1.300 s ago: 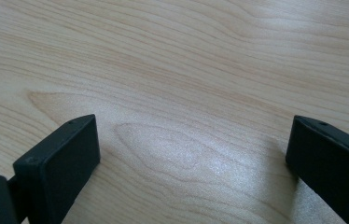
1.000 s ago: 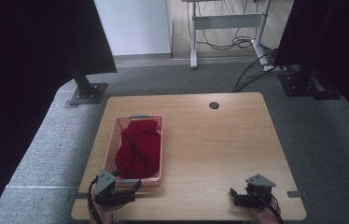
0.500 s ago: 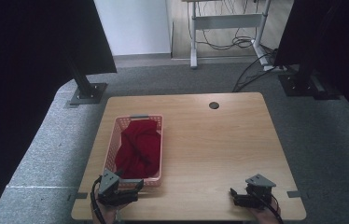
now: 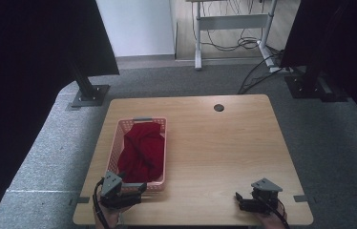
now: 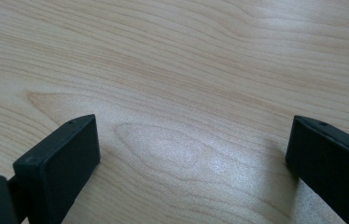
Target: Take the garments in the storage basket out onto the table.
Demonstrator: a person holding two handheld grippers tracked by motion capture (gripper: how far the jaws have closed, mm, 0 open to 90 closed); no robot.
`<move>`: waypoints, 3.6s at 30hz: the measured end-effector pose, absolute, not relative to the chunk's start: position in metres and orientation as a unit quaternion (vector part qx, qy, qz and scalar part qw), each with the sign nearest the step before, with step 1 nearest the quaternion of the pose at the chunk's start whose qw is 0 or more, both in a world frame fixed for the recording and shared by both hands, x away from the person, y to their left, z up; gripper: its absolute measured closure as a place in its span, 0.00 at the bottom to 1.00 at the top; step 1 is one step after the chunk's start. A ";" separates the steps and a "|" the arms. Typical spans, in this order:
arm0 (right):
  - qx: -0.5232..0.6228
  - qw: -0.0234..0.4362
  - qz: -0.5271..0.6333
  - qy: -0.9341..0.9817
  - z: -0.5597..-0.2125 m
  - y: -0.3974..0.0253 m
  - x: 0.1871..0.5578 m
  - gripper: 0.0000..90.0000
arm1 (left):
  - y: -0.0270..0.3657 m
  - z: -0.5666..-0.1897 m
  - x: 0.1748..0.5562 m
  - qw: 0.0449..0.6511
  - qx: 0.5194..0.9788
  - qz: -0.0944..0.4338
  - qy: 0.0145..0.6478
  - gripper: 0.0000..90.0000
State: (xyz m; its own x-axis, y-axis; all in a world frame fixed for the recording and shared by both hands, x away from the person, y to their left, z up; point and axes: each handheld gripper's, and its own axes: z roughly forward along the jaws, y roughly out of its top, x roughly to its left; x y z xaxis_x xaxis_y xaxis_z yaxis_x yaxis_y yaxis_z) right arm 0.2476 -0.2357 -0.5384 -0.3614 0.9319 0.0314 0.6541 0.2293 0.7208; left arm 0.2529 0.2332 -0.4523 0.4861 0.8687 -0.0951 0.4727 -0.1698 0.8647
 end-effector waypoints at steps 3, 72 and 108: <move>0.525 0.209 0.332 0.755 -0.538 -0.236 0.248 0.03 | 0.233 -0.452 0.254 0.454 0.732 0.218 0.459 0.06; 0.526 0.211 0.332 0.754 -0.539 -0.236 0.247 0.03 | 0.239 -0.452 0.283 0.454 0.718 0.211 0.484 0.06; 0.527 0.213 0.333 0.753 -0.539 -0.235 0.247 0.03 | 0.243 -0.444 0.294 0.455 0.713 0.219 0.486 0.05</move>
State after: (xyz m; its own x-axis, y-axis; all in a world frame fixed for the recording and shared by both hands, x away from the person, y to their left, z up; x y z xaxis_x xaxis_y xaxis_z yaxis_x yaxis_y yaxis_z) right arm 0.2466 -0.2354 -0.5389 -0.3546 0.9345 0.0306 0.6511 0.2233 0.7254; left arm 0.2936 0.2427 -0.4442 0.4314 0.8927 -0.1301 0.4951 -0.1137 0.8613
